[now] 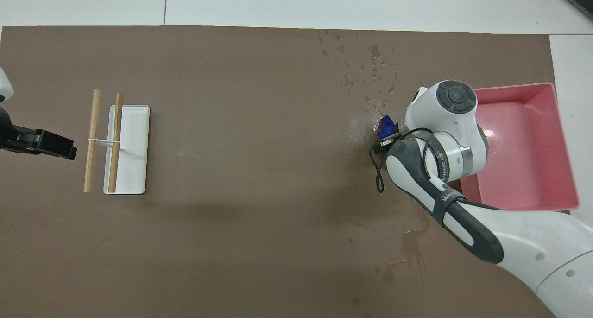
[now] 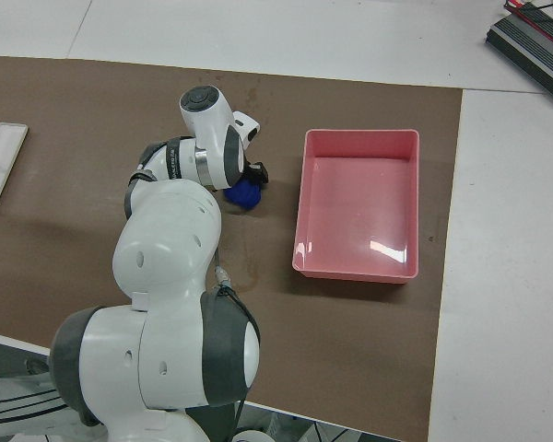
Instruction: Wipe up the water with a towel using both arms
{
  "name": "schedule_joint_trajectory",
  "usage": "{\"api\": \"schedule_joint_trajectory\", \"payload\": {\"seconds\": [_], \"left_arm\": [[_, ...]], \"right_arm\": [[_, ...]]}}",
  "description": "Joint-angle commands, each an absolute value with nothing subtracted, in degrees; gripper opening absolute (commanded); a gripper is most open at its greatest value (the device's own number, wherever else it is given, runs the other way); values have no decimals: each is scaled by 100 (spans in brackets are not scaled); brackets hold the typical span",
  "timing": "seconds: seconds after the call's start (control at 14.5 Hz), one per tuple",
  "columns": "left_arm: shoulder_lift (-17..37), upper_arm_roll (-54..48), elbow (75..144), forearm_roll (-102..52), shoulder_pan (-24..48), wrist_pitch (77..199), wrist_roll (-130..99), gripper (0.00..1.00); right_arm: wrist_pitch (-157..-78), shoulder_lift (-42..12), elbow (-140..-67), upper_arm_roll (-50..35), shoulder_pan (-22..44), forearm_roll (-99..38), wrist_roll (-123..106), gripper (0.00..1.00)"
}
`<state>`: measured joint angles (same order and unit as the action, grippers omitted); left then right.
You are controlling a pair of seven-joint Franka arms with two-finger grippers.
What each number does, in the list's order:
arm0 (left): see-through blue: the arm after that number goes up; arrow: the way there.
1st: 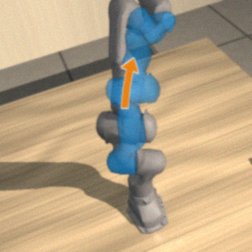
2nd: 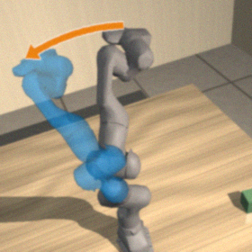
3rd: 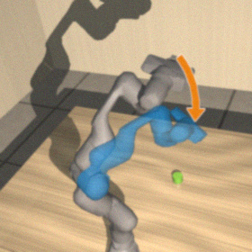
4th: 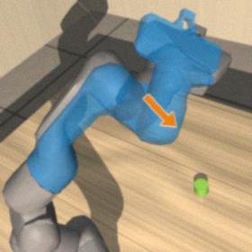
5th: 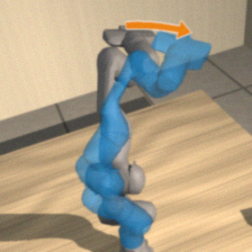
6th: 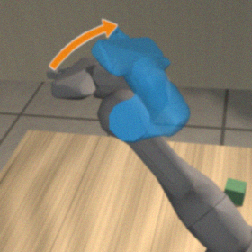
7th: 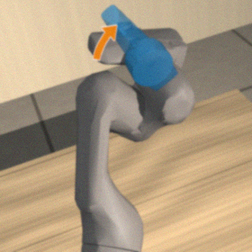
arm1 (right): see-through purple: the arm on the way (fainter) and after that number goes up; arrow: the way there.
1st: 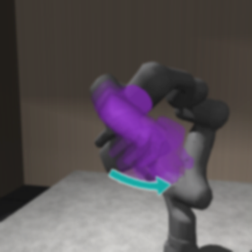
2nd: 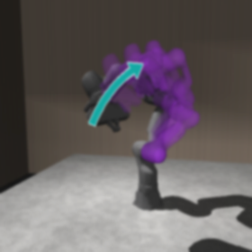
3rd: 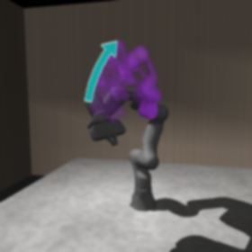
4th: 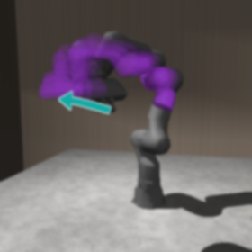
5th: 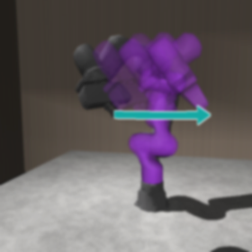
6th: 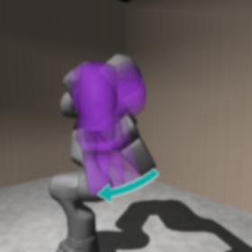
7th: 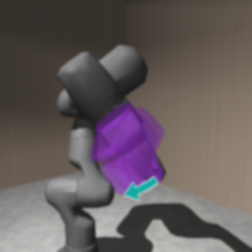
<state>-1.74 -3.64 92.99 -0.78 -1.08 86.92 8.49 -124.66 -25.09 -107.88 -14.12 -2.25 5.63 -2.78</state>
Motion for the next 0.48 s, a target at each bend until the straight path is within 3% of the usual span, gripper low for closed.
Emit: {"api": "schedule_joint_trajectory", "payload": {"seconds": [0.0,0.28,0.41], "left_arm": [[-281,-378,9404,26,-114,8666,826,100],[-281,-369,9413,26,-114,8657,826,100],[-281,-369,9413,26,-114,8666,826,100]], "right_arm": [[-11701,-2330,-11092,-1450,-334,536,-237,0],[-10935,-2128,-11275,-1450,-483,-640,-211,0],[-11021,-1996,-11670,-1441,-483,-878,-150,0]]}}
